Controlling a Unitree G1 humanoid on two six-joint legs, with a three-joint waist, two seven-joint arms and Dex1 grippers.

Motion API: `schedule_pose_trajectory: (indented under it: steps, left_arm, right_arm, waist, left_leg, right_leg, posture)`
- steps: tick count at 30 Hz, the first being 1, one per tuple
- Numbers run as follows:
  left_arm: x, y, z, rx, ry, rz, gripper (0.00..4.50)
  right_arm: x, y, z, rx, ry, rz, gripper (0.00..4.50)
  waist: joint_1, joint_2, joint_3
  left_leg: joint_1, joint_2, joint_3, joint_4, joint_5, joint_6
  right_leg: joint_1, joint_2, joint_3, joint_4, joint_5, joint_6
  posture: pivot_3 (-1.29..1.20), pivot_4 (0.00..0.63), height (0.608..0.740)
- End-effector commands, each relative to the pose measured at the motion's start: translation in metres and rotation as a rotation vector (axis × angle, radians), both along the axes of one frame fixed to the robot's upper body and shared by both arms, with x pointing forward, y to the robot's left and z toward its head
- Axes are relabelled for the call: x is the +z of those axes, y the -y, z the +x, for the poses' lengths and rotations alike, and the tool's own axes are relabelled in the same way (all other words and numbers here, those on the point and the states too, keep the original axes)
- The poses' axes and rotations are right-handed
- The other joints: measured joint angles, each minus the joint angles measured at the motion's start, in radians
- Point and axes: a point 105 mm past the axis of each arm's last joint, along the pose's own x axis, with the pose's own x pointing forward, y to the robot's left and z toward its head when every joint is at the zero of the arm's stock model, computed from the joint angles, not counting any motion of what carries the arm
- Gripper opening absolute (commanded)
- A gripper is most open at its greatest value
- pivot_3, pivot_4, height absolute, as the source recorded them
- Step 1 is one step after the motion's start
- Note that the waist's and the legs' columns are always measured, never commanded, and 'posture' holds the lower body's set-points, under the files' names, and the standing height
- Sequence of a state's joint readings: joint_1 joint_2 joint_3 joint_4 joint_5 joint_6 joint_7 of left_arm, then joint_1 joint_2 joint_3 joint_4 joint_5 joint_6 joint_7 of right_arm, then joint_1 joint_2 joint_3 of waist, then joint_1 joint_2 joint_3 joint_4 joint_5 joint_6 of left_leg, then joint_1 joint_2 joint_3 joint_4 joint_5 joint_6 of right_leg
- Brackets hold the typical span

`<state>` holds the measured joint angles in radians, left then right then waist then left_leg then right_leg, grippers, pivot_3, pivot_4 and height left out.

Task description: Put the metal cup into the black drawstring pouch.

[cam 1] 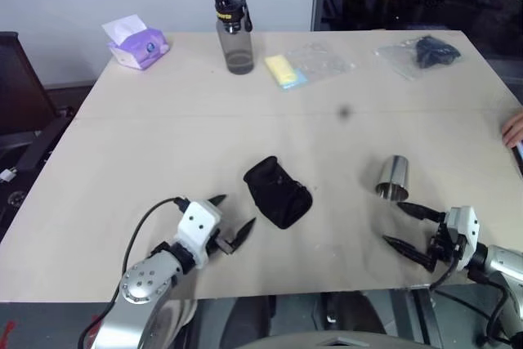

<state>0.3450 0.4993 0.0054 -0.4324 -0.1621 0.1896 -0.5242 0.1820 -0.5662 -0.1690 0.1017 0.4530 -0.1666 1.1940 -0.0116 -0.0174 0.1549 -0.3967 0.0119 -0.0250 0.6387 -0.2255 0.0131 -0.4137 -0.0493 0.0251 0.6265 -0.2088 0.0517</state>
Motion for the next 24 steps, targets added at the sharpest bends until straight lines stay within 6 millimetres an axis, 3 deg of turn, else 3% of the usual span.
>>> schedule_pose_trajectory:
  steps: [1,20,24]
  left_arm:
    - [-0.007,-0.001,-0.008,-0.003,-0.047,-0.001,4.50]
    - [-0.005,0.003,-0.014,-0.041,-0.069,-0.016,4.50]
    - [-0.001,0.011,-0.019,-0.086,-0.076,-0.028,4.50]
  right_arm:
    - [0.006,0.005,0.003,0.001,0.034,-0.010,4.44]
    - [0.008,0.005,0.002,-0.005,0.034,0.002,4.44]
    - [0.009,0.002,0.000,0.021,0.036,0.003,4.44]
  waist:
    - [0.000,0.000,0.000]
    - [0.001,0.000,0.000]
    - [0.001,0.000,0.000]
  left_leg:
    - [0.000,0.000,0.000,0.000,0.000,0.000]
    - [0.000,0.000,0.000,0.000,0.000,0.000]
    - [0.000,0.000,0.001,0.000,0.000,0.000]
  right_leg:
    - [0.000,0.000,0.000,0.000,0.000,0.000]
    - [0.000,0.000,0.000,0.000,0.000,0.000]
    - [0.000,0.000,0.000,0.000,0.000,0.000]
  posture:
    - [0.00,0.150,0.740]
    - [0.00,0.150,0.740]
    - [0.00,0.150,0.740]
